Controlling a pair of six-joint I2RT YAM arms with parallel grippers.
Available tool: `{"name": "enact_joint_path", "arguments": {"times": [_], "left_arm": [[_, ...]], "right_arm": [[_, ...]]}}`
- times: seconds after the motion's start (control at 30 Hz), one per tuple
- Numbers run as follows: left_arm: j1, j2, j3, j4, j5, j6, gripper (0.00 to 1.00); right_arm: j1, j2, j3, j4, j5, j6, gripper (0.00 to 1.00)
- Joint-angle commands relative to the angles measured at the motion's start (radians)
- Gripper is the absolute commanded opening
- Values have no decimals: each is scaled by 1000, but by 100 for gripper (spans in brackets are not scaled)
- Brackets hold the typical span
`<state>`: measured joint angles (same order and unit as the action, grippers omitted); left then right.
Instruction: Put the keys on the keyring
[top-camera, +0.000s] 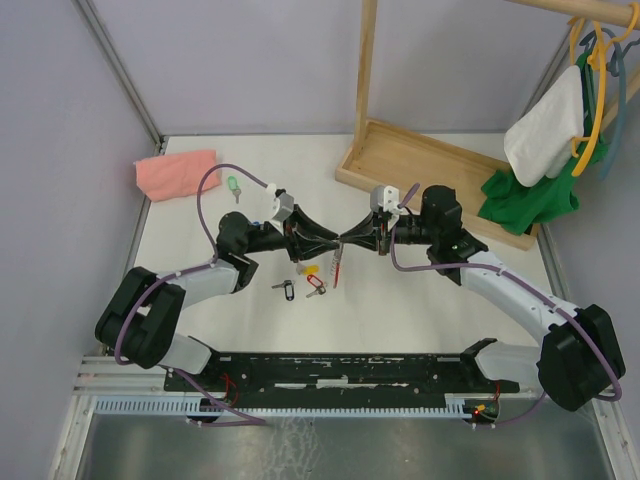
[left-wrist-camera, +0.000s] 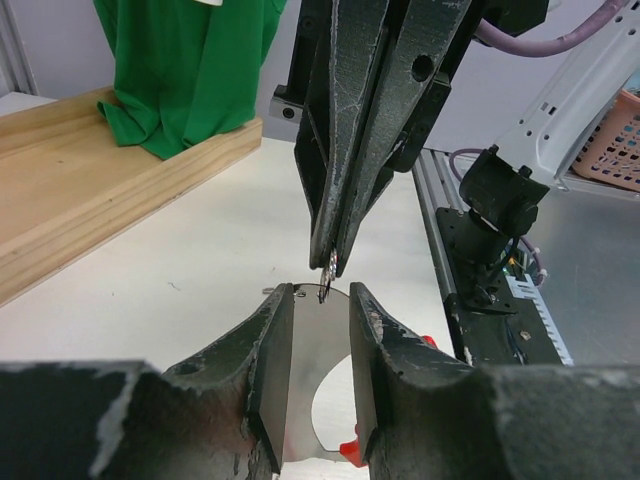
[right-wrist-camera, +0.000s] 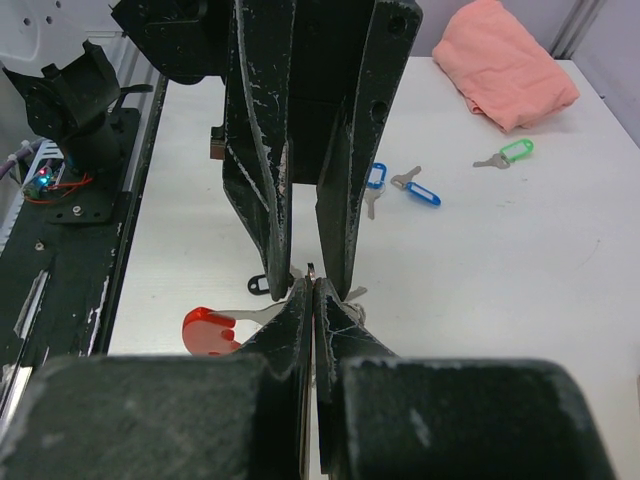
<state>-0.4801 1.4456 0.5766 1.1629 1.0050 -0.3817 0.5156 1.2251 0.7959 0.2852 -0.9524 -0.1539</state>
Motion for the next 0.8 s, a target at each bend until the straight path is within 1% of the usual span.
{"name": "enact_joint_path", "arguments": {"times": [0.0, 0.07, 0.17, 0.27, 0.33, 0.37, 0.47, 0.53, 0.67, 0.77], "left_arm": [[-6, 5, 40, 63, 22, -35, 35], [-6, 7, 40, 63, 24, -34, 33], [-7, 8, 39, 60, 25, -33, 27], [-8, 4, 41, 31, 27, -19, 15], [-7, -6, 50, -14, 34, 4, 6], [-7, -14, 58, -55, 37, 22, 3], [-9, -52, 88, -226, 22, 105, 3], [-16, -88, 119, -403, -15, 211, 3], [-68, -140, 230, -816, -164, 490, 3], [-117, -146, 330, -1077, -312, 641, 3]], "right_arm": [[7, -19, 6, 74, -47, 14, 1], [8, -17, 7, 75, -49, 16, 1], [10, -18, 8, 74, -48, 16, 1], [10, -23, 8, 63, -42, 8, 1], [10, -29, 8, 43, -34, -2, 1], [10, -33, 9, 25, -32, -12, 1], [10, -51, 13, -53, -10, -56, 1], [9, -71, 16, -121, 9, -92, 4], [10, -131, 20, -259, 81, -172, 23], [10, -185, 18, -361, 176, -238, 30]]}}
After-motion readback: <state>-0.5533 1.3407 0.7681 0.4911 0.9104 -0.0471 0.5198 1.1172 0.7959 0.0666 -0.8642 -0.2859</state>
